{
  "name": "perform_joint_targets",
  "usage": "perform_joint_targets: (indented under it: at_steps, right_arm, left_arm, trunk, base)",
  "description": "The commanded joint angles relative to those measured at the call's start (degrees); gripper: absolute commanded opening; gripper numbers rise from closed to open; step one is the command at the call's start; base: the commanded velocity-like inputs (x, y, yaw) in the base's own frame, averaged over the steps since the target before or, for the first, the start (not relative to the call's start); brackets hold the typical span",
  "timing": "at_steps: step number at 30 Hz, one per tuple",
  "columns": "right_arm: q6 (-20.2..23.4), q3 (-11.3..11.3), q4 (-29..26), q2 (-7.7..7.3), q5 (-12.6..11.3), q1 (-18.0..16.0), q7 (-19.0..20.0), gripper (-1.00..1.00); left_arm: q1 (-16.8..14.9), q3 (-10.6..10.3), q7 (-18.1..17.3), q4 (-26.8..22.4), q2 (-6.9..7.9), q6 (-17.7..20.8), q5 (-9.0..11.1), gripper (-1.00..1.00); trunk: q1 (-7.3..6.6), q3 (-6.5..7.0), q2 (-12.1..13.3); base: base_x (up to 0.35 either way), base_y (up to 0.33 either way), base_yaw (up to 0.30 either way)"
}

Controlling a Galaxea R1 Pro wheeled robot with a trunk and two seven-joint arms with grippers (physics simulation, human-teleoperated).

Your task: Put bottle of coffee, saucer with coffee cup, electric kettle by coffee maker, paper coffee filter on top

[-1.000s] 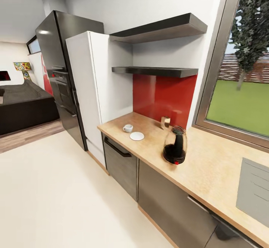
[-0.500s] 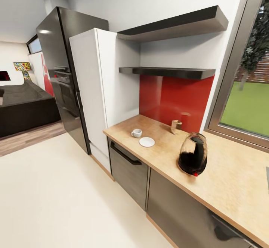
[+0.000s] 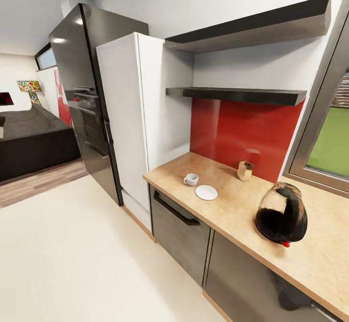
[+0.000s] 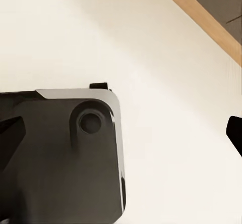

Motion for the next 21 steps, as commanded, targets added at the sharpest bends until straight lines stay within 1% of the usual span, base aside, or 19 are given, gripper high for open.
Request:
perform_joint_targets:
  at_steps: [1,4,7,21]
  right_arm:
    - [-0.2,-0.4,0.0,0.03,0.3,0.0,0.0,1.0]
    - [-0.2,-0.4,0.1,0.05,0.3,0.0,0.0,1.0]
    - [-0.2,-0.4,0.1,0.05,0.3,0.0,0.0,1.0]
    - [-0.2,-0.4,0.1,0.05,0.3,0.0,0.0,1.0]
  left_arm:
    - [0.0,0.0,0.1,-0.1,-0.01,0.1,0.2,1.0]
    - [0.0,0.1,0.1,-0.1,-0.02,0.1,0.2,1.0]
    - [0.0,0.1,0.1,-0.1,-0.02,0.1,0.2,1.0]
    - [0.0,0.1,0.0,-0.1,-0.1,0.1,0.2,1.0]
  trunk:
    - [0.06,-0.11,-0.1]
    - [0.06,-0.11,-0.1]
    - [0.06,-0.11,-0.1]
    - [0.06,-0.11,-0.1]
  base:
    - [0.23,0.278,0.0]
    - [0.23,0.279,-0.023]
    - [0.22,0.28,-0.143]
    - [0.19,0.286,-0.253]
